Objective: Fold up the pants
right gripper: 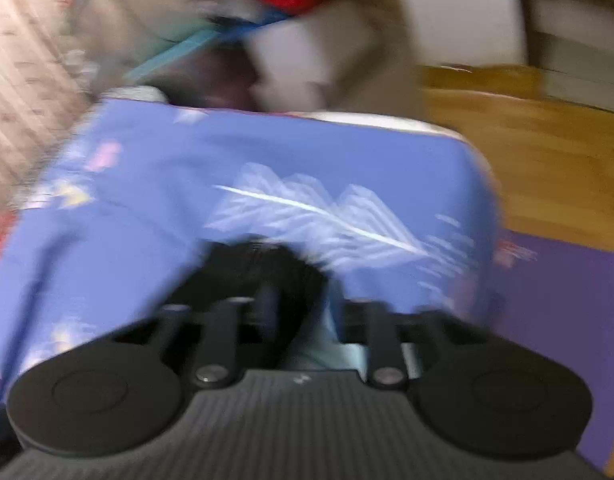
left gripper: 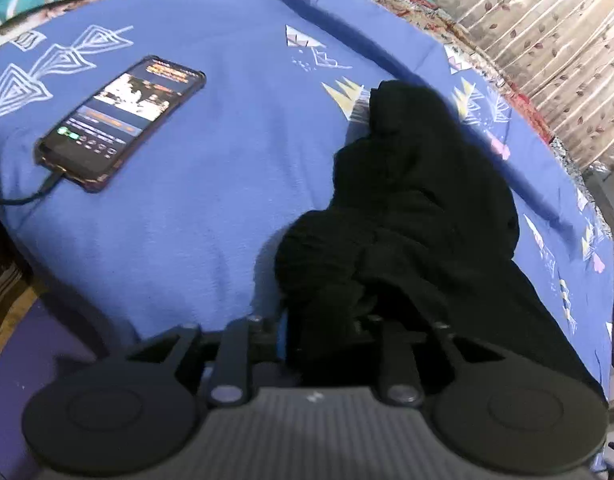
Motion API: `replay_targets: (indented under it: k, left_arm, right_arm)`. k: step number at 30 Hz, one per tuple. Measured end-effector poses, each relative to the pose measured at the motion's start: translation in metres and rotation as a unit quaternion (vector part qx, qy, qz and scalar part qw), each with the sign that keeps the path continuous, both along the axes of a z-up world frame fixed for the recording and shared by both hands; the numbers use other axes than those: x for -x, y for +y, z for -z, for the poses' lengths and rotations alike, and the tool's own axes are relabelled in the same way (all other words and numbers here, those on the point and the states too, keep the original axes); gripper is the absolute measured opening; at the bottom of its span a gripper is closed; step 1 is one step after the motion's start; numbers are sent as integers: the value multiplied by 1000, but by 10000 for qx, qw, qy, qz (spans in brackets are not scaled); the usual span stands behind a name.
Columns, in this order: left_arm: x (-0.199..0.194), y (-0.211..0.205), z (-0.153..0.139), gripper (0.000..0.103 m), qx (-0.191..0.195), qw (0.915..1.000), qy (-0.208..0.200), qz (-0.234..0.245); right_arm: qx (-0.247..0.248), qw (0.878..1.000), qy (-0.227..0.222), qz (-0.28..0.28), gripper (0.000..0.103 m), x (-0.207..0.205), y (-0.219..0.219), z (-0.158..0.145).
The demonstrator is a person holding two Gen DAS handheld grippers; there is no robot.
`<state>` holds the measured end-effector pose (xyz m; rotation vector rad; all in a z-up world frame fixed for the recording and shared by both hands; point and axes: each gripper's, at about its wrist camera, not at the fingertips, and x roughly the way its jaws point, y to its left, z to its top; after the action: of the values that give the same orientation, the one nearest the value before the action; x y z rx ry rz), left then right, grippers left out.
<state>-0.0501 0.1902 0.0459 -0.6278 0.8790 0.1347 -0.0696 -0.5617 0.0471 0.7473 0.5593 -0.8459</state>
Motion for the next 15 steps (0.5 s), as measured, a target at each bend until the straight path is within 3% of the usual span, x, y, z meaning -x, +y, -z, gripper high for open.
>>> replay_targets:
  k: [3,5,9,15]
  left_arm:
    - [9,13,-13,38,30,9995,-314,-63]
    - [7,21,-22,41,-17,9986,-517,-97]
    - [-11,25,-40,48,-114,9972,-739,25]
    - [-4,6,-46,44,-500,9945,-718,577]
  right_arm:
    - [303,9981,-204,500,64,14,-1,-10]
    - [566,9967,-453,366,64,7,5,-22]
    - [1095,9890,-714,-693,64,-32,34,-46]
    - [1385,9576,-807,-2394,64,-95,90,-53]
